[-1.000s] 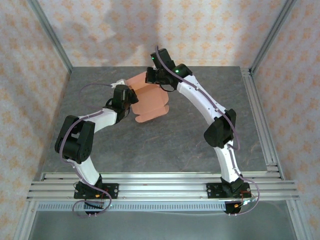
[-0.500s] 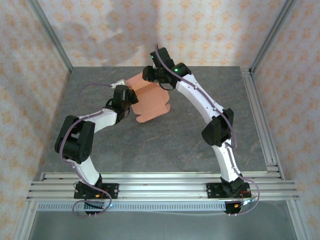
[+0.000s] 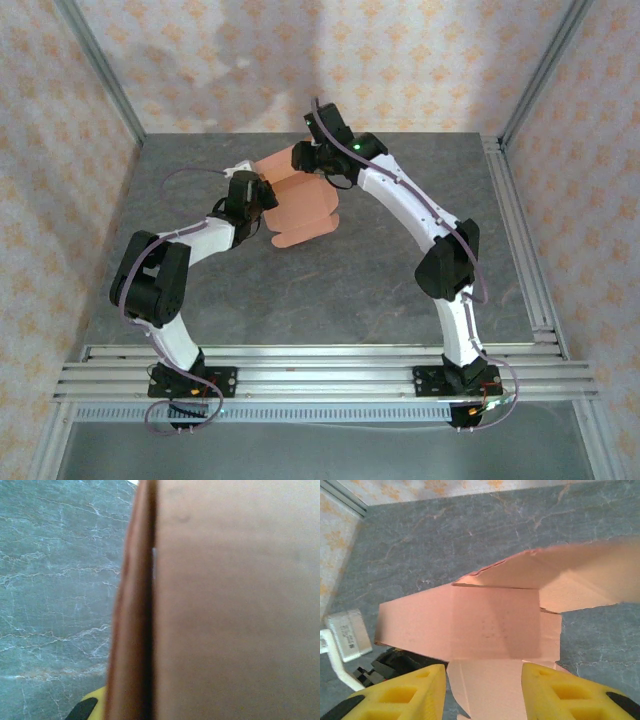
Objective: Fold the paper box
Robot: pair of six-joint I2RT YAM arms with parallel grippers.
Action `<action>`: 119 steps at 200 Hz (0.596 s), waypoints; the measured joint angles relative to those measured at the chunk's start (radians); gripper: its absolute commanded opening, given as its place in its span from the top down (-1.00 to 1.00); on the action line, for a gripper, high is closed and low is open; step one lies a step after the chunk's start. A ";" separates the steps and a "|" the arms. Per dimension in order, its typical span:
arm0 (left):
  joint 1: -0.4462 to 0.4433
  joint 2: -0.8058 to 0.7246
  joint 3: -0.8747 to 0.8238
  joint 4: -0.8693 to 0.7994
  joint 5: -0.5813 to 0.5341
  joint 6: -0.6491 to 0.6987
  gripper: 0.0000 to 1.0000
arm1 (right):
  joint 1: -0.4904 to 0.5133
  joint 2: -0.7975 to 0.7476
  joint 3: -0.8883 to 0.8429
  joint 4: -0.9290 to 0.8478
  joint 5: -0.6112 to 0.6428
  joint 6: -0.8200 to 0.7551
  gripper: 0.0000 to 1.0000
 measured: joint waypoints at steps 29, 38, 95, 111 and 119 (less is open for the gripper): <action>0.000 0.000 0.000 0.000 0.008 0.003 1.00 | 0.000 0.011 0.034 0.003 0.002 -0.003 0.22; 0.000 0.000 0.000 0.000 0.008 0.003 1.00 | 0.000 0.025 0.061 0.003 -0.001 -0.003 0.22; 0.000 0.000 0.000 0.000 0.027 0.008 1.00 | -0.006 0.084 0.114 0.004 -0.035 0.004 0.32; 0.000 0.000 0.000 0.000 0.030 0.012 1.00 | -0.011 0.098 0.120 0.004 -0.050 0.009 0.39; 0.000 0.000 0.000 -0.001 0.030 0.014 1.00 | -0.013 0.103 0.124 0.003 -0.055 0.013 0.43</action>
